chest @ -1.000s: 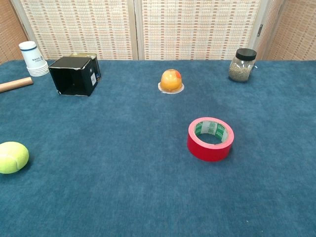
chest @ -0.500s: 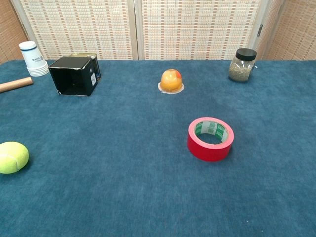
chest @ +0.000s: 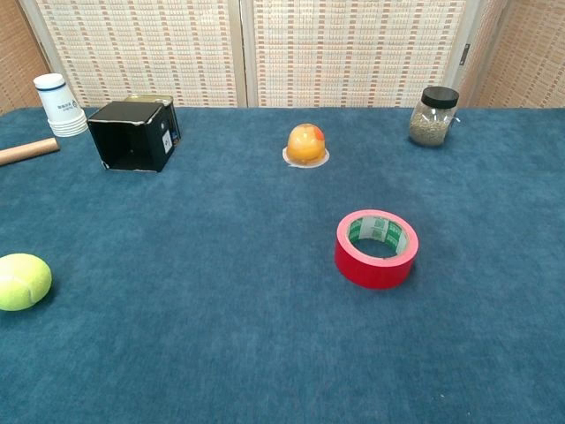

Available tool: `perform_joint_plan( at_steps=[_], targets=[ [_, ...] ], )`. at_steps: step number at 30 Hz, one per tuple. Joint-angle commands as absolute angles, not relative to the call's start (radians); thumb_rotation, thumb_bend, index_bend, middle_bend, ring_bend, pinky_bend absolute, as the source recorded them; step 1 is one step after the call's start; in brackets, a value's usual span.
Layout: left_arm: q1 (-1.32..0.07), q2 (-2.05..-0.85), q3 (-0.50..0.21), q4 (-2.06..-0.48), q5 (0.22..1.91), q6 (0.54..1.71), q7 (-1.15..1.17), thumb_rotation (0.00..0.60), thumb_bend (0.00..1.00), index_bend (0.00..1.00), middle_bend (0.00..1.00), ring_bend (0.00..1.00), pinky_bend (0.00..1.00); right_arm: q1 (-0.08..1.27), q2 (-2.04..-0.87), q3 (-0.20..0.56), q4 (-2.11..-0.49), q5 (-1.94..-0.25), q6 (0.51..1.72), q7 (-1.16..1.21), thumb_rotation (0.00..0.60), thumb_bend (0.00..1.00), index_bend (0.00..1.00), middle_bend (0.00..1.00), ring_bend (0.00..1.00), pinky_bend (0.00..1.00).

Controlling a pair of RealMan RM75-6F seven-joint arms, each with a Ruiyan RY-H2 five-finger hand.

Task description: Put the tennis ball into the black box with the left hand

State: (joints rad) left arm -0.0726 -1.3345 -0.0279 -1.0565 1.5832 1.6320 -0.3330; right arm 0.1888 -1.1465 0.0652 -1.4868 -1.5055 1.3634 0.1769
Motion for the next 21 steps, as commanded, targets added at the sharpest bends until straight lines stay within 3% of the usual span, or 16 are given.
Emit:
perform_joint_plan(
  at_steps=[1,3,4,6,9,15,21],
  targets=[
    [-0.064,-1.392,-0.055,-0.963,1.603,1.72,-0.418,0.207,0.15,1.0,1.0,0.95,0.97,0.188,-1.146,0.065,-1.487,-1.506,1.364,0.178,0.528,0.0,0.31,0.18,0.15,0.26],
    [-0.061,-1.402,-0.059,-0.941,1.595,1.721,-0.42,0.302,0.15,1.0,1.0,0.99,1.0,0.188,-1.146,0.065,-1.486,-1.505,1.364,0.178,0.528,0.0,0.31,0.18,0.15,0.26],
    [-0.06,-1.404,-0.059,-0.936,1.59,1.716,-0.423,0.437,0.18,1.0,1.0,1.0,1.0,0.188,-1.146,0.064,-1.487,-1.506,1.365,0.178,0.528,0.0,0.31,0.18,0.15,0.26],
    [-0.047,-1.383,-0.023,-0.965,1.581,1.653,-0.418,0.581,0.26,1.0,1.0,1.0,1.0,0.187,-1.146,0.063,-1.488,-1.51,1.367,0.178,0.527,0.0,0.31,0.18,0.15,0.26],
    [-0.026,-1.377,0.023,-1.005,1.595,1.621,-0.376,0.6,0.4,1.0,1.0,1.0,1.0,0.186,-1.145,0.062,-1.489,-1.512,1.371,0.18,0.528,0.0,0.31,0.18,0.15,0.26],
    [0.051,-1.514,0.089,-0.911,1.617,1.641,-0.336,0.6,0.65,1.0,1.0,1.0,1.0,0.184,-1.143,0.06,-1.49,-1.517,1.376,0.184,0.528,0.0,0.31,0.18,0.15,0.26],
    [0.108,-1.667,0.069,-0.816,1.602,1.715,-0.233,0.6,0.7,1.0,1.0,1.0,1.0,0.191,-1.142,0.053,-1.49,-1.526,1.363,0.191,0.528,0.0,0.31,0.18,0.15,0.26]
  ],
)
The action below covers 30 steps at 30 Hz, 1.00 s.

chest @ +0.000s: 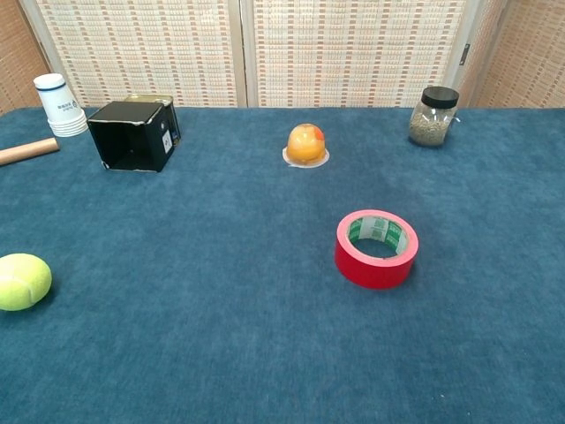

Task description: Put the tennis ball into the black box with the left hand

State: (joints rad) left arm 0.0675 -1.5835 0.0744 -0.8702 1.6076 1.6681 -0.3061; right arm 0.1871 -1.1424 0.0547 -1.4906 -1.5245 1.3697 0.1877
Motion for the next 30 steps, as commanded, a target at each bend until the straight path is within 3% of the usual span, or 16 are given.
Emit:
perform_joint_plan(
  at_steps=[1,11,21,30],
  targets=[
    [0.115,-1.688,0.07,-0.82,1.604,1.722,-0.21,0.6,0.7,1.0,1.0,1.0,1.0,0.194,-1.142,0.051,-1.488,-1.528,1.356,0.192,0.528,0.0,0.31,0.18,0.15,0.26],
    [0.098,-1.765,0.107,-0.902,1.661,1.69,0.02,0.6,0.71,1.0,1.0,1.0,1.0,0.195,-1.133,0.046,-1.484,-1.556,1.376,0.221,0.527,0.0,0.31,0.18,0.15,0.26],
    [0.079,-1.817,0.075,-0.989,1.641,1.644,0.188,0.6,0.71,1.0,1.0,1.0,1.0,0.193,-1.128,0.057,-1.471,-1.541,1.386,0.255,0.528,0.0,0.31,0.18,0.15,0.26],
    [0.056,-1.833,0.102,-1.101,1.676,1.605,0.338,0.6,0.71,1.0,1.0,1.0,1.0,0.198,-1.121,0.051,-1.47,-1.548,1.378,0.27,0.528,0.0,0.31,0.18,0.15,0.26]
  ],
)
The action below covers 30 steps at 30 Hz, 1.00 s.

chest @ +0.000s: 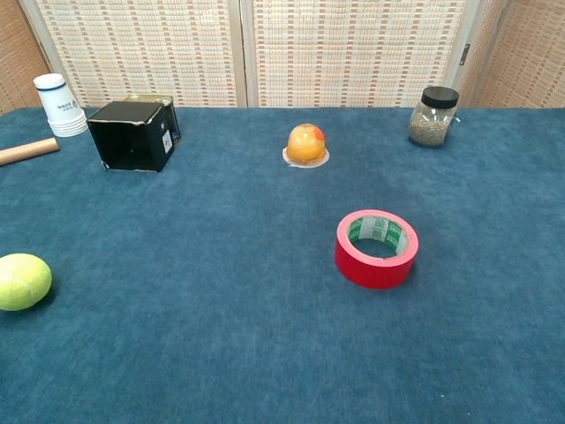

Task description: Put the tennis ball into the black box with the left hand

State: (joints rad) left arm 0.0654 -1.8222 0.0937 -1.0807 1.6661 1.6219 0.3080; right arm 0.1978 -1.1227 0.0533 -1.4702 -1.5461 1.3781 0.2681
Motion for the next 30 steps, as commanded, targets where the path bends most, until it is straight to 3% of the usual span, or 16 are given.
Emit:
perform_joint_plan(
  at_steps=[1,8,21,30],
  targets=[
    [0.053,-1.84,0.104,-1.108,1.677,1.595,0.355,0.6,0.71,1.0,1.0,1.0,1.0,0.198,-1.12,0.05,-1.47,-1.551,1.378,0.273,0.528,0.0,0.31,0.18,0.15,0.26],
    [0.039,-1.879,0.102,-1.121,1.66,1.536,0.435,0.6,0.72,1.0,1.0,1.0,1.0,0.194,-1.113,0.043,-1.468,-1.564,1.388,0.295,0.528,0.0,0.31,0.18,0.15,0.26],
    [-0.025,-1.92,0.007,-1.064,1.592,1.478,0.43,0.6,0.72,1.0,1.0,1.0,1.0,0.194,-1.106,0.043,-1.46,-1.564,1.392,0.319,0.527,0.0,0.31,0.18,0.15,0.26],
    [-0.054,-1.93,-0.006,-1.015,1.57,1.453,0.388,0.6,0.72,1.0,1.0,1.0,1.0,0.196,-1.109,0.042,-1.464,-1.563,1.389,0.306,0.528,0.0,0.31,0.18,0.15,0.26]
  ],
)
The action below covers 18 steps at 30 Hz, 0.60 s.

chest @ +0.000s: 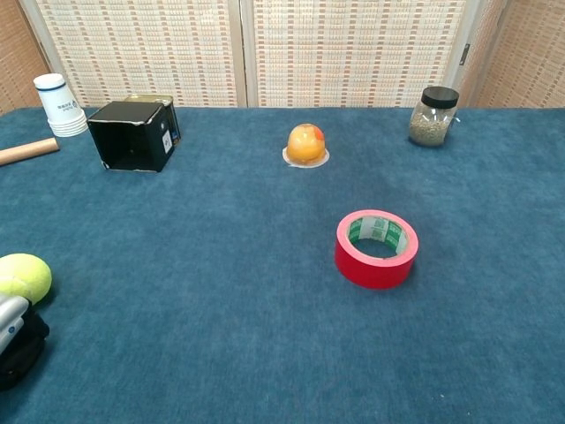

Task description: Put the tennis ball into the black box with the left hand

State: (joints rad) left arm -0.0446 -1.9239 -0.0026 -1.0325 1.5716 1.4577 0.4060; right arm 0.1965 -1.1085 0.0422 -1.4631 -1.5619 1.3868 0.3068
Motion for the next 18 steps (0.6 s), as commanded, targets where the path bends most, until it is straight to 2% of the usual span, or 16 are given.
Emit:
perform_joint_plan(
  at_steps=[1,9,18],
  targets=[
    [-0.061,-1.934,-0.009,-1.001,1.569,1.449,0.373,0.6,0.72,1.0,1.0,1.0,1.0,0.194,-1.109,0.041,-1.465,-1.564,1.392,0.303,0.527,0.0,0.31,0.18,0.15,0.26],
    [-0.114,-1.946,-0.049,-0.961,1.563,1.446,0.307,0.6,0.72,1.0,1.0,1.0,1.0,0.194,-1.117,0.045,-1.469,-1.552,1.39,0.277,0.528,0.0,0.31,0.18,0.15,0.26],
    [-0.183,-1.956,-0.096,-0.93,1.523,1.387,0.278,0.6,0.72,1.0,1.0,1.0,1.0,0.195,-1.123,0.05,-1.475,-1.538,1.381,0.249,0.528,0.0,0.31,0.18,0.15,0.26]
  ],
)
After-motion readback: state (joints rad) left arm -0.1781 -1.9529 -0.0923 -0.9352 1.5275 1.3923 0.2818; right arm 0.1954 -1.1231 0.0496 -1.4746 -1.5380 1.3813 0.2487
